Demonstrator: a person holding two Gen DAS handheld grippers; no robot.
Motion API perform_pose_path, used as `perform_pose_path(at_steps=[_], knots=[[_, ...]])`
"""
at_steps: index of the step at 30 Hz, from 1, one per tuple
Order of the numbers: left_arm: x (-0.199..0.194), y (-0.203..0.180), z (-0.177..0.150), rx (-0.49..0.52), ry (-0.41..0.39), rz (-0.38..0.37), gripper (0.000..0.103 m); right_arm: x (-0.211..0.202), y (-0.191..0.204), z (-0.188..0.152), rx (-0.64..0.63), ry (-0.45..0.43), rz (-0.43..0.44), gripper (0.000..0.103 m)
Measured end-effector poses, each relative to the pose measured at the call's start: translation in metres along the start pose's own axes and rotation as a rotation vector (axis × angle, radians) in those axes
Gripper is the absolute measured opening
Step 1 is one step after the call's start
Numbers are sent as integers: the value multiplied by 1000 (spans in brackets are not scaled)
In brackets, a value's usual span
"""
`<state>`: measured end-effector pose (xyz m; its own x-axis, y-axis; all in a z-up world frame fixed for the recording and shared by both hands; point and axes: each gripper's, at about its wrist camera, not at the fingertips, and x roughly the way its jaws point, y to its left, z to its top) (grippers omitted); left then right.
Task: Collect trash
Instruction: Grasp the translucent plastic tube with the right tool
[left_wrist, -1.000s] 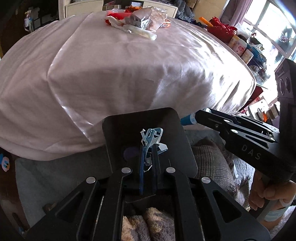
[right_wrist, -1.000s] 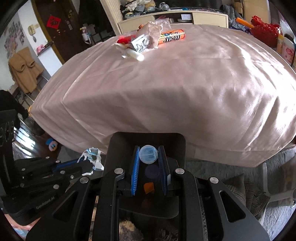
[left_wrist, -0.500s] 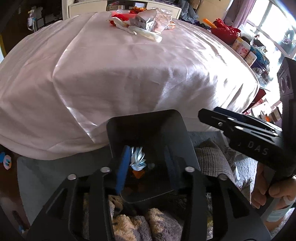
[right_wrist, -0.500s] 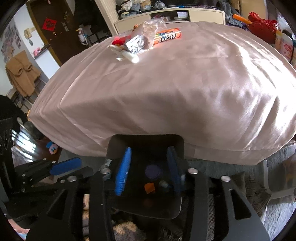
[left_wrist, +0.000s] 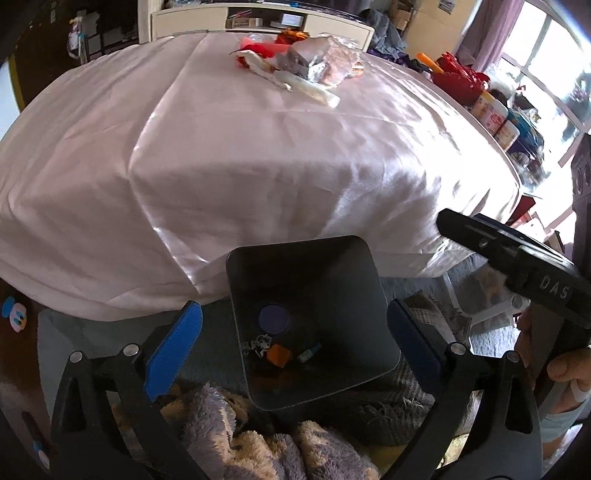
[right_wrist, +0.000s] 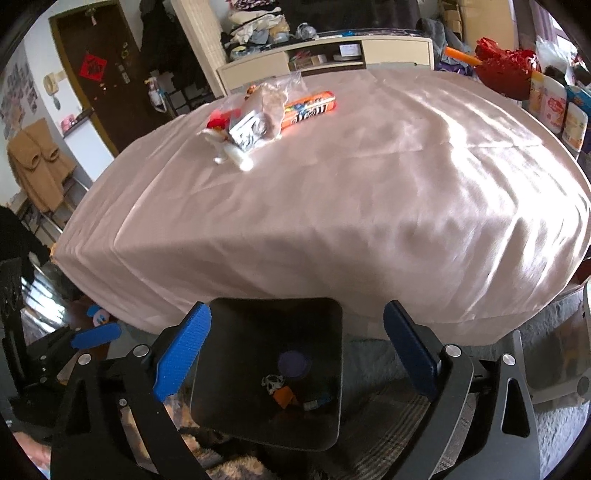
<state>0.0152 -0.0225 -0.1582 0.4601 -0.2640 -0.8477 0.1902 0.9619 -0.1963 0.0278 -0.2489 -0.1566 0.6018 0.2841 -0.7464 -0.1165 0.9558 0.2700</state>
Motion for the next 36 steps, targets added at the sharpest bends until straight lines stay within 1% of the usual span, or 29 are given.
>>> perform_pose_path(at_steps=[5,10,12,18,22,24,27,28,29,31,33,34,36], knots=[[-10,6,8,-5,-11,3,95,-11,-2,20,-17,-54,-15,95],[-26,12,29,31,-64,52,95,-15,3,42,-49,-103,-15,95],[-34,15,41,53,-96,86,95,-12,7,48,-62,-111,-13,95],[-48,29,71,81,-182,172,95,14,21,70,-91,-100,28,95],[-47,43,87,51,-199,167,95,33,33,83,-109,-100,64,95],[-45,50,94,46,-202,172,95,40,42,87,-133,-117,69,93],[-41,56,98,51,-207,199,95,56,54,94,-171,-96,78,81],[-40,57,100,49,-207,203,95,59,55,94,-171,-85,88,75],[-39,59,100,46,-206,205,95,67,57,96,-170,-65,104,70],[-36,62,103,39,-202,208,95,76,60,99,-170,-40,120,55],[-34,64,105,39,-202,209,95,86,63,103,-179,-24,122,46],[-33,65,107,41,-202,209,95,87,65,104,-184,-23,121,41],[-30,66,110,43,-200,209,95,92,68,106,-196,-20,115,38]])
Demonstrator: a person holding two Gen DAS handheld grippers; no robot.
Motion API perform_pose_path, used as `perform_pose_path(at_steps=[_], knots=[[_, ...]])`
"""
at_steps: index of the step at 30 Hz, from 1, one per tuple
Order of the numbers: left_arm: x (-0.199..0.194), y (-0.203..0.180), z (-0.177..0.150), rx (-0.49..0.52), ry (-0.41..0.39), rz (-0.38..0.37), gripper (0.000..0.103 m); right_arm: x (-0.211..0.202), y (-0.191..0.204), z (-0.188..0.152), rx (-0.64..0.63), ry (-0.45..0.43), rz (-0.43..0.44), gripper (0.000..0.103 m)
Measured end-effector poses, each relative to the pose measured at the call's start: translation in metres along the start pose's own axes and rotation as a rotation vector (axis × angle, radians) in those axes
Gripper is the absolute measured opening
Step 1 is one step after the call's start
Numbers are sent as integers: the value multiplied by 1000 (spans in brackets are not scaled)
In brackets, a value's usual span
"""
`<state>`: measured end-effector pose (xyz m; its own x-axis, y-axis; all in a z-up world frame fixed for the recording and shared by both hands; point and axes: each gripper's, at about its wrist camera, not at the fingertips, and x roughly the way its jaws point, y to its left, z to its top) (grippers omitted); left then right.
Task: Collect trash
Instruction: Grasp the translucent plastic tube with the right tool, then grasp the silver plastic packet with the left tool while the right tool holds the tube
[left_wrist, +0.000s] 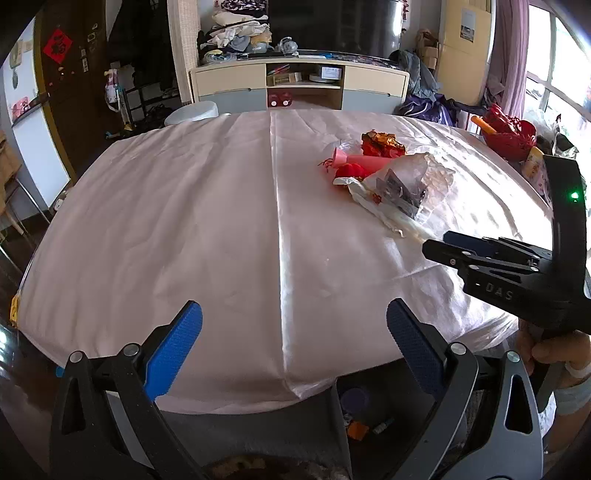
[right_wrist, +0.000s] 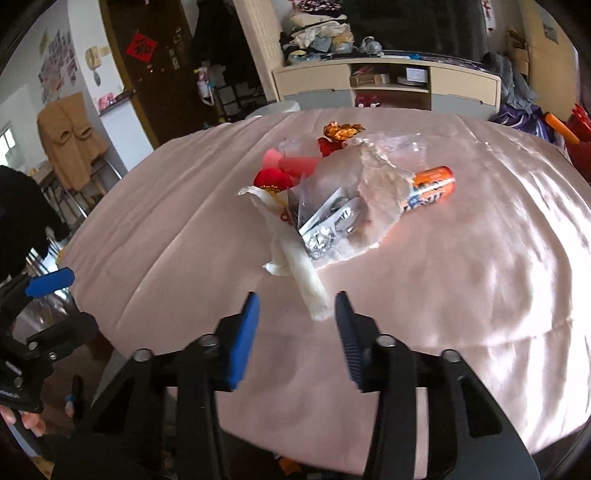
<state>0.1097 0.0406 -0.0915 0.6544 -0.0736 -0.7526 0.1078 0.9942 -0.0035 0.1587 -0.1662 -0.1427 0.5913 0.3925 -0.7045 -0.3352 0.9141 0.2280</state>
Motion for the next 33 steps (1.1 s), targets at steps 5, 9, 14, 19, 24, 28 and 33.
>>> perform_pose_path(at_steps=[5,9,14,19,24,28,33], knots=[[8,-3,5,8,6,-3,95,6,1,1,-18,2,-18,35],[13,-9,10,20,6,-17,95,8,3,2,-51,-2,-46,21],[19,-19,15,32,12,-28,95,0,-2,-5,-67,5,-14,16],[29,-32,22,53,21,-48,95,-21,-17,-17,-43,11,21,16],[41,-48,32,74,23,-79,95,-46,-33,-24,-22,-3,26,16],[54,-64,40,96,35,-107,95,-60,-44,-27,-21,-12,10,15],[63,-87,49,134,35,-135,95,-67,-58,-34,-10,-8,-42,15]])
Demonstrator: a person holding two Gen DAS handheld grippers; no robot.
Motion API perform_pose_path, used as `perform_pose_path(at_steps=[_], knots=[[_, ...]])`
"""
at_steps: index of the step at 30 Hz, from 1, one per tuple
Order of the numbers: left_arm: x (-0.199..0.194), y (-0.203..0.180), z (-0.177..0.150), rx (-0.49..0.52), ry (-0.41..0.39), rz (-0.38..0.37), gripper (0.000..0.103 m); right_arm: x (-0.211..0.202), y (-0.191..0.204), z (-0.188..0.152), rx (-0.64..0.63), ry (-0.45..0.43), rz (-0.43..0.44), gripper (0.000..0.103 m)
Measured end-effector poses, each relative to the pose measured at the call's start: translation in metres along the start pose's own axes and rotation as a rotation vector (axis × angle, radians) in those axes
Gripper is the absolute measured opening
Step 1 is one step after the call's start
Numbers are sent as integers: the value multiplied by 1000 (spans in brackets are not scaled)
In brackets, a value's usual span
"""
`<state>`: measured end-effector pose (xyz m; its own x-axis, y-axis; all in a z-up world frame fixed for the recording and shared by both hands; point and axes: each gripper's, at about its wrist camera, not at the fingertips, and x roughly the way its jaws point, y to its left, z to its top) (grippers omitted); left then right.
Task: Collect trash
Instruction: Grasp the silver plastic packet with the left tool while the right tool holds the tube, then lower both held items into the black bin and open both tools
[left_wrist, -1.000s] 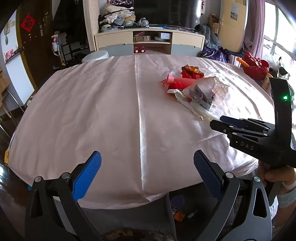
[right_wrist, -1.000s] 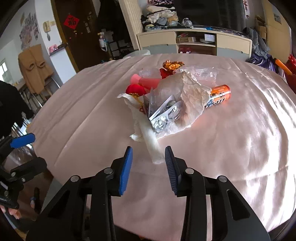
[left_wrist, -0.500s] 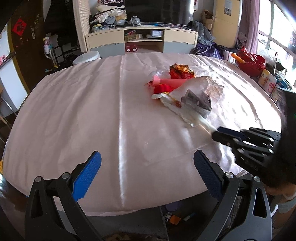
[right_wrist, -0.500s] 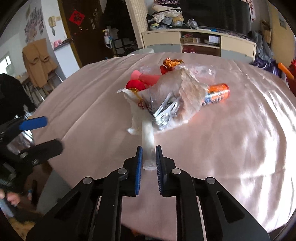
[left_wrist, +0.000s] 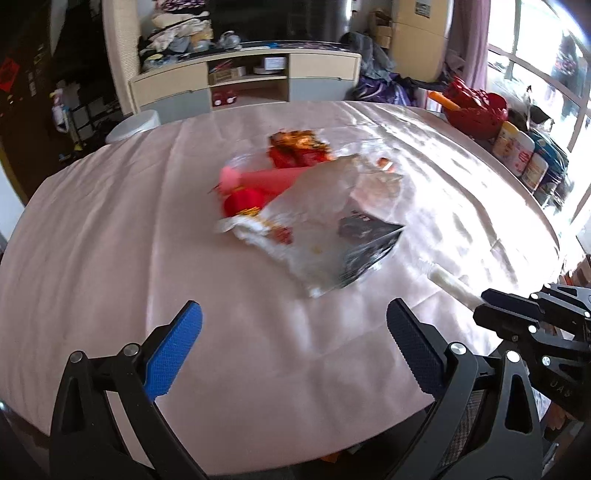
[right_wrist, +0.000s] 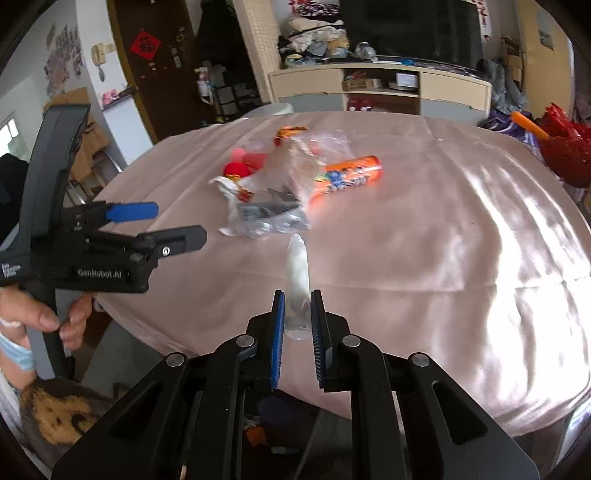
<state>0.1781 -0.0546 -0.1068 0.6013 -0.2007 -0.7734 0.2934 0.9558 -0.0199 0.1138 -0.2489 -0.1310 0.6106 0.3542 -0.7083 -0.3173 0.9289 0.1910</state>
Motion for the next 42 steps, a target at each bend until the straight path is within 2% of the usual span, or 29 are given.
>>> perform_pose_path(at_steps=[6,15,17,19,21,22,29,35,42], knots=[[18,-26,11,58,5,-27,93,4,-24,1,37,6,-27,15],[47,-37,22,105,36,-100,69,12,-39,3,63,7,-39,15],[48,-39,22,119,35,-118,51,14,-42,4,72,8,-40,15],[48,-39,20,126,39,-138,37,17,-42,5,84,10,-36,15],[46,-40,17,132,33,-149,31,19,-41,5,89,10,-36,15],[45,-41,16,138,33,-148,23,19,-41,5,89,9,-36,15],[19,-32,5,121,9,-130,21,4,-26,4,68,-15,-45,15],[-29,-23,-12,90,-20,-94,21,-23,0,0,34,-61,-29,15],[-95,-23,-43,48,-80,-92,21,-62,27,-13,10,-112,1,15]])
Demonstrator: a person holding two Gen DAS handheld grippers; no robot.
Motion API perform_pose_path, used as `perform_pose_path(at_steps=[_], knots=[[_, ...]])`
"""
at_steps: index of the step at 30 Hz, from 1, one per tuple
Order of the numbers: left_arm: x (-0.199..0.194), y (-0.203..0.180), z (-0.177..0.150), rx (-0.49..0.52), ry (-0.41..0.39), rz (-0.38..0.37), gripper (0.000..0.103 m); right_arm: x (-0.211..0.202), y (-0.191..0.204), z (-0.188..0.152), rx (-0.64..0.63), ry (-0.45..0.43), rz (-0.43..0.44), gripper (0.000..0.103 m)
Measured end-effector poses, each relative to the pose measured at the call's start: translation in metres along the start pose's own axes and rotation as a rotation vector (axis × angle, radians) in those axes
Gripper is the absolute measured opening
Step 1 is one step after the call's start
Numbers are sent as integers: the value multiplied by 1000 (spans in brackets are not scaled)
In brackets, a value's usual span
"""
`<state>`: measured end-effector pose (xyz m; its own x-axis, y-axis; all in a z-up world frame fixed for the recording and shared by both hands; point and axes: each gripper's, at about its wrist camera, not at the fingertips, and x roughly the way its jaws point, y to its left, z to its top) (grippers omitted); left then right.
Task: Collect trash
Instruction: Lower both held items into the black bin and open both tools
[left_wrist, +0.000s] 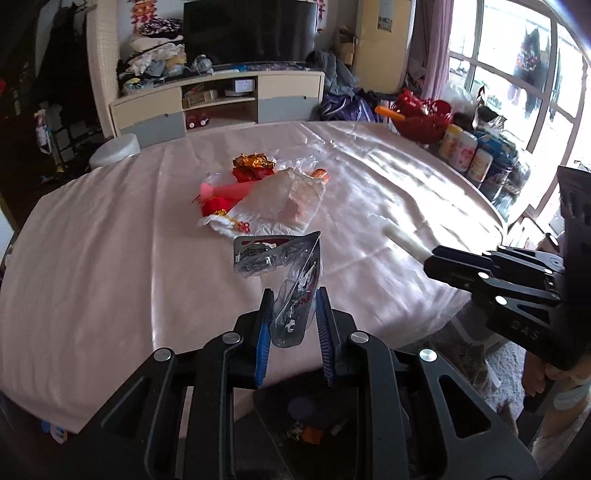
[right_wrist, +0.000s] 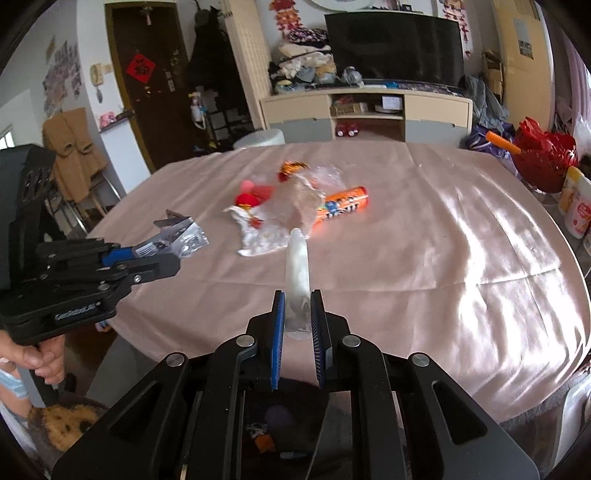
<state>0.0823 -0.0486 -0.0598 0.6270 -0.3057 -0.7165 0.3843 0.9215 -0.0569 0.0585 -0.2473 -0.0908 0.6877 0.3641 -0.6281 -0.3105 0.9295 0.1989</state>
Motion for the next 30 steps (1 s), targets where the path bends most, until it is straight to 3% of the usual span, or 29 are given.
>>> perform_pose_path(at_steps=[5,10,15,20,30], knots=[[-30,-8,-27,-20,-20,-7,22,-20,7,-14,3,0,26,15],[-34,-13,-67,-79,23,-66,22,-23,11,-42,20,41,29,15],[-15,-14,-108,-173,100,-121,22,-9,9,-76,79,120,43,15],[7,-20,-131,-199,176,-122,22,13,10,-105,149,203,39,15],[36,-17,-154,-191,303,-101,22,39,20,-119,155,278,12,15]])
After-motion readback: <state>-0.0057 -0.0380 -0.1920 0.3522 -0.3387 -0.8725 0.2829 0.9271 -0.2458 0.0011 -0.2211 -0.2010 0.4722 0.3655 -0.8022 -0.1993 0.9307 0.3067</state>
